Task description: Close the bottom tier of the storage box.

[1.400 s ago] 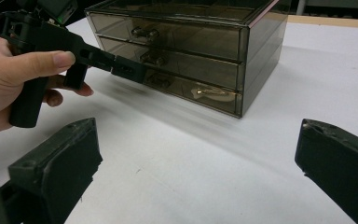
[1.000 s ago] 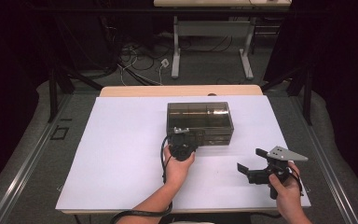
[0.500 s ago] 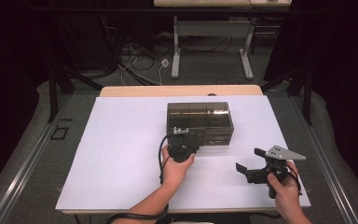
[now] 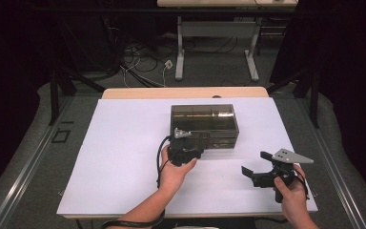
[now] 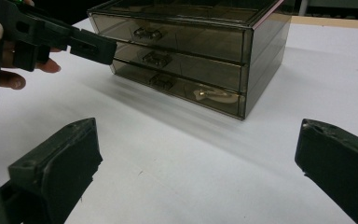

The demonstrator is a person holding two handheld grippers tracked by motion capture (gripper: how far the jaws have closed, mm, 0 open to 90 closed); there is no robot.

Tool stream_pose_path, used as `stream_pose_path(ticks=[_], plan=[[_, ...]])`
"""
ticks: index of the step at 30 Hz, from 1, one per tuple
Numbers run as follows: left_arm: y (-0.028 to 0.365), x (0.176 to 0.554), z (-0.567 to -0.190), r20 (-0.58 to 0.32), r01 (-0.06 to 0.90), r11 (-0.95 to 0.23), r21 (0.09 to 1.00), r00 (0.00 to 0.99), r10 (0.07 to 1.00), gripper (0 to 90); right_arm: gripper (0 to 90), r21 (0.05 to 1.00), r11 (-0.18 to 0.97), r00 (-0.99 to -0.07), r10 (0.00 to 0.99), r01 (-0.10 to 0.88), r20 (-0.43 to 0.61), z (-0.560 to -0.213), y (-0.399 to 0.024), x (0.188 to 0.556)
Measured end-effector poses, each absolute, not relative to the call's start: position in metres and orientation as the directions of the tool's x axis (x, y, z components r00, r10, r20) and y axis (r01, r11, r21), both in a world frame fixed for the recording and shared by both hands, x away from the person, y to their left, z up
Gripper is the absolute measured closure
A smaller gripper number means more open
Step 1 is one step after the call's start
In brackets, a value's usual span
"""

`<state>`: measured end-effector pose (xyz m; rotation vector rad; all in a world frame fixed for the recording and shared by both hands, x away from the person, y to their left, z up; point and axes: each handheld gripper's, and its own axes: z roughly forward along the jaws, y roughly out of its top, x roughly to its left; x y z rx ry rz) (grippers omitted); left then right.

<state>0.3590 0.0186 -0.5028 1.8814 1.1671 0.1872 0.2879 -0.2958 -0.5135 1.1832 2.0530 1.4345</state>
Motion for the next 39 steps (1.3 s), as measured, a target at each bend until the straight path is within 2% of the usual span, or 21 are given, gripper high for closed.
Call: stream_pose_path(ticks=[6,18,25,32,39], plan=[[0.024,0.356,-0.493,-0.294,0.629,-0.185,0.755,0.577,0.762,48.6,0.0,0.898,0.118,-0.577,0.799,0.424,0.168,-0.514,-0.296,0.288],[0.048,0.349,-0.478,-0.251,0.559,-0.206,0.803,0.631,0.734,14.8,0.0,0.896,0.125,-0.566,0.81,0.425,0.155,-0.513,-0.295,0.289],[0.068,0.339,-0.47,-0.234,0.509,-0.189,0.84,0.654,0.719,0.5,0.0,0.896,0.121,-0.567,0.808,0.427,0.161,-0.513,-0.295,0.287],[0.091,0.328,-0.464,-0.191,0.455,-0.203,0.867,0.679,0.709,0.1,0.0,0.899,0.131,-0.576,0.803,0.417,0.151,-0.512,-0.294,0.283],[0.118,0.319,-0.459,-0.19,0.444,-0.19,0.876,0.678,0.71,0.1,0.0,0.9,0.121,-0.566,0.809,0.418,0.154,-0.512,-0.298,0.28]])
